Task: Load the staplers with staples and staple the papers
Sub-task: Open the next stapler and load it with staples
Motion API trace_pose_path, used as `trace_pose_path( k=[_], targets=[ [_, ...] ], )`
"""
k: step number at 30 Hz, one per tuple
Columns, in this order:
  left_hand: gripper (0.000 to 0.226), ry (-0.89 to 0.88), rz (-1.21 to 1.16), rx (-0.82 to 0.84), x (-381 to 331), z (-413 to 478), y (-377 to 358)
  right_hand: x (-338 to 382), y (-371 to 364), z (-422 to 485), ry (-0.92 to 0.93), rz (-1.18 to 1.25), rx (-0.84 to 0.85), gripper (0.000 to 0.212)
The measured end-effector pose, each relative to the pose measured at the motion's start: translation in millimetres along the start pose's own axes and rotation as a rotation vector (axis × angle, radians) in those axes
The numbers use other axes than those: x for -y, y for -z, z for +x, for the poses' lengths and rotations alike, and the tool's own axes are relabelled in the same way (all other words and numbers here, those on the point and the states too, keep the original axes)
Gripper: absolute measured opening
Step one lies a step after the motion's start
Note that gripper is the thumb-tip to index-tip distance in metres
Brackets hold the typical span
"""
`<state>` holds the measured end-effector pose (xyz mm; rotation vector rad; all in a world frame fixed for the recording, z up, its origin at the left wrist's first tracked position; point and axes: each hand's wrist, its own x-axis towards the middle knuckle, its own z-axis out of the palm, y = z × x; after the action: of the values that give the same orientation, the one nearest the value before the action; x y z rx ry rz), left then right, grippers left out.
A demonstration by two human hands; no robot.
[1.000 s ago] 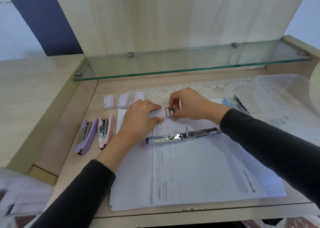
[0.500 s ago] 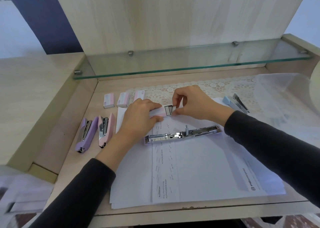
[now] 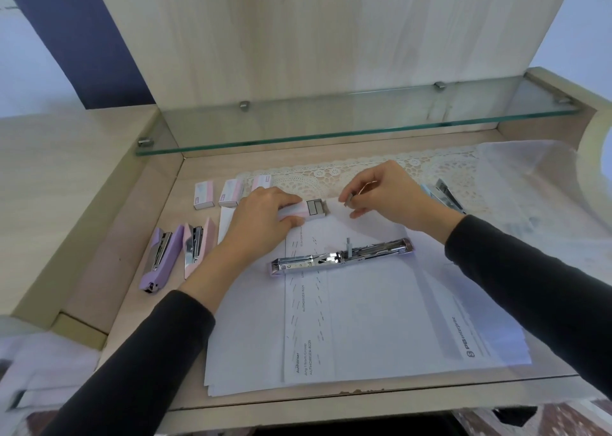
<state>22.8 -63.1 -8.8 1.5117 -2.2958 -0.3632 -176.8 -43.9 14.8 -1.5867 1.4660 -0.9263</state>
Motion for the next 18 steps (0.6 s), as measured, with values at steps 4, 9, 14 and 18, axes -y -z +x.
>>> trace_pose_path(
  k=[4,9,14,18],
  targets=[
    [0.037,0.016,-0.031,-0.018,-0.4,3.7,1.0,-3.6,4.0,-3.3,-0.080,0.060,-0.019,0.016],
    [0.037,-0.006,-0.040,-0.028,-2.1,-0.4,-2.9,-3.4,-6.4,-3.1,-0.011,-0.100,-0.011,0.026],
    [0.038,-0.025,-0.030,-0.045,1.6,-3.7,-6.0,2.7,-20.0,0.6,0.073,-0.247,0.035,0.017],
    [0.038,-0.036,-0.025,-0.052,1.8,-5.0,-7.3,5.7,-27.6,4.7,0.128,-0.338,0.082,0.015]
  ],
)
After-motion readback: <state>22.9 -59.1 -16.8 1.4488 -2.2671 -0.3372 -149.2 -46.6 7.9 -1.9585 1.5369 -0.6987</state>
